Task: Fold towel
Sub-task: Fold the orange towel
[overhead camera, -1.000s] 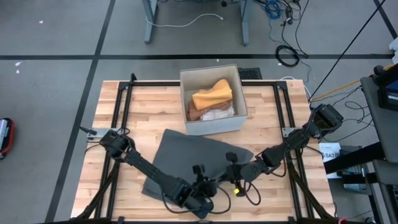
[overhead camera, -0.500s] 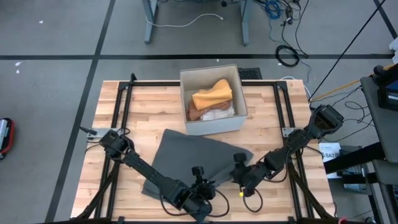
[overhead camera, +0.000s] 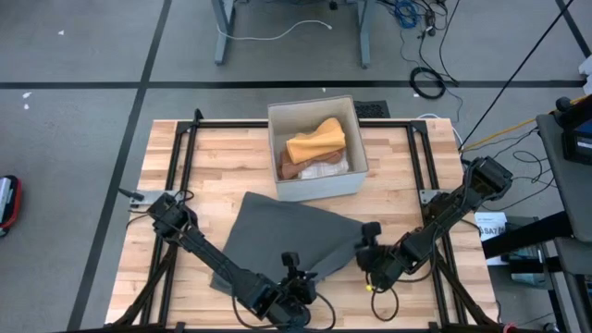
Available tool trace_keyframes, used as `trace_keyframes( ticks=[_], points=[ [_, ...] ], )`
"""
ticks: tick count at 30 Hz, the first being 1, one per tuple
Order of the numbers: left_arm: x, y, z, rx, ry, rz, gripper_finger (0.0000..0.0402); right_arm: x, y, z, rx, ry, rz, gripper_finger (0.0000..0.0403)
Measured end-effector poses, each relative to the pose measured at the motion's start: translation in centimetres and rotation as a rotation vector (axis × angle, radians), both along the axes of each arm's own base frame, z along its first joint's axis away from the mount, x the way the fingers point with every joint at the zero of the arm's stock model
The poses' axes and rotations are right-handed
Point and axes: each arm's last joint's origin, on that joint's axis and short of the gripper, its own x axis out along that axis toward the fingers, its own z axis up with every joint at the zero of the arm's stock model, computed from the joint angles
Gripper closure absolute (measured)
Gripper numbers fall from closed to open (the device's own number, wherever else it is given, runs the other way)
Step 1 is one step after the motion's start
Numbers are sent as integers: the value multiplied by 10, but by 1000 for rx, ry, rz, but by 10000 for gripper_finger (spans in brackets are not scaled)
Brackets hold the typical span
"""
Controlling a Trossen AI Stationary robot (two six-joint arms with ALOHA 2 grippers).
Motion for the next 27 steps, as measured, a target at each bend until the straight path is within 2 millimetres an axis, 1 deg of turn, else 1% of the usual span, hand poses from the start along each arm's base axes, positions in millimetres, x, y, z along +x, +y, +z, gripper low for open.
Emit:
trace_keyframes(
  ticks=[4,9,14,20,23,27],
  points=[
    [-3,-3,3,20,-20,9,401,-3,-2,-1,-6,22,-32,222],
    [-9,-7,14,25,-62,12,401,-3,-4,-5,-26,21,-79,222],
    [-14,-11,21,25,-82,7,401,-2,-5,-18,-89,26,-129,222],
    [-16,-11,26,18,-93,10,401,0,-4,-37,-143,4,-223,222],
    [-16,-11,27,15,-93,8,401,1,-4,-41,-160,-12,-252,222],
    [-16,-11,27,12,-90,4,401,1,-5,-41,-171,-17,-257,222]
  ],
)
